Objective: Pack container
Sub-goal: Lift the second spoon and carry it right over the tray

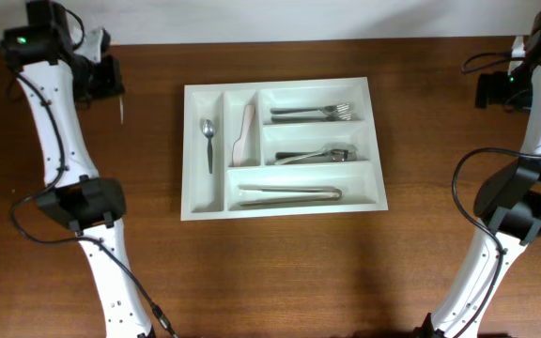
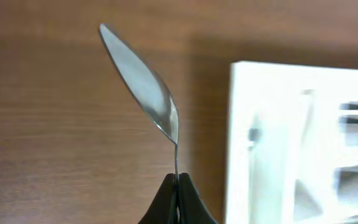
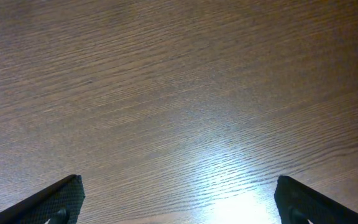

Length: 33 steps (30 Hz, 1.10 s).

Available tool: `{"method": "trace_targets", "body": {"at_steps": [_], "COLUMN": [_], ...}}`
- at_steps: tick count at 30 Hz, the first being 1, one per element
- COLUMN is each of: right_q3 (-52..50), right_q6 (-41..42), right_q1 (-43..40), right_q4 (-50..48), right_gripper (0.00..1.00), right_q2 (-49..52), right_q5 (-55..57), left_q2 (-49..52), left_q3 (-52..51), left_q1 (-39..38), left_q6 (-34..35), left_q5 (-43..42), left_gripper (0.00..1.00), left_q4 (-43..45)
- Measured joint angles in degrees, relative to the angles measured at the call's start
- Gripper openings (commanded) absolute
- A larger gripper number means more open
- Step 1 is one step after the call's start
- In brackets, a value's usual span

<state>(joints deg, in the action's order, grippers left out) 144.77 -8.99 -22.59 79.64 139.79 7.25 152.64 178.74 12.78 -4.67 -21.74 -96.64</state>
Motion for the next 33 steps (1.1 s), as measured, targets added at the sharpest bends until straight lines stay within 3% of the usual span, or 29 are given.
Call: {"method": "trace_targets", "body": {"at_steps": [8, 14, 23, 33], "right_q3": [0.00, 0.00, 0.00, 0.00], "right_q6": [0.04, 0.02, 0.00, 0.00], "right_q1": [0.00, 0.00, 0.00, 0.00], "right_q4": [0.00, 0.00, 0.00, 0.00], "right_gripper": [0.99, 0.99, 0.99, 0.99], "right_q2": [0.00, 0.00, 0.00, 0.00], "right_q5": [0.00, 0.00, 0.00, 0.00], "left_q2": [-10.58, -14.91, -17.03, -17.03], "left_q3": [0.02, -2.69, -20.37, -31.36], "left_q1": [-5.86, -14.19, -19.41, -19.54], "left_q6": [0.90, 1.55, 8.28, 13.31], "left_q5": [-2.91, 0.70, 12.09, 15.19], "left_gripper": [0.02, 0.02, 0.02, 0.02], "left_q4": [0.00, -0.02, 0.02, 0.00]}}
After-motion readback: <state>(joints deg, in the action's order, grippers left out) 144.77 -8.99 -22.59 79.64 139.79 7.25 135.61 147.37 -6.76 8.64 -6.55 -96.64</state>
